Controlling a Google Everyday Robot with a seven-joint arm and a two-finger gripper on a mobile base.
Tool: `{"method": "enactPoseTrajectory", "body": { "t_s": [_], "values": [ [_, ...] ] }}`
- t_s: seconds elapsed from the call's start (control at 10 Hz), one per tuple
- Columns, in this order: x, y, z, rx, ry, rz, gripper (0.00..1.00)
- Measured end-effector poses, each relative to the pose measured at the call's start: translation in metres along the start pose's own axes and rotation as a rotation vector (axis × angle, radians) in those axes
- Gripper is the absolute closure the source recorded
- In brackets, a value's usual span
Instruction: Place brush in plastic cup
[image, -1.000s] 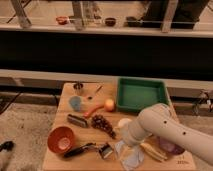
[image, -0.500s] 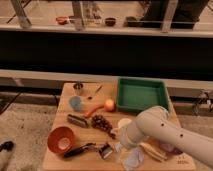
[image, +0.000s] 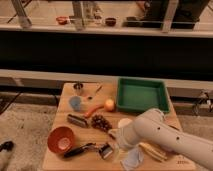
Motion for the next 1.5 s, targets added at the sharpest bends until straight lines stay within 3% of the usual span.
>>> {"method": "enactPoseTrajectory", "body": {
  "t_s": [0.3, 0.9, 1.5],
  "values": [
    [-0.005, 0.0, 0.013, 0.015, 0.002, -0.011, 0.2],
    [-0.014, 0.005, 0.036, 0.009, 0.009, -0.026, 0.2],
    [-0.029, -0.006, 0.057, 0.01, 0.008, -0.007, 0.2]
  ]
}}
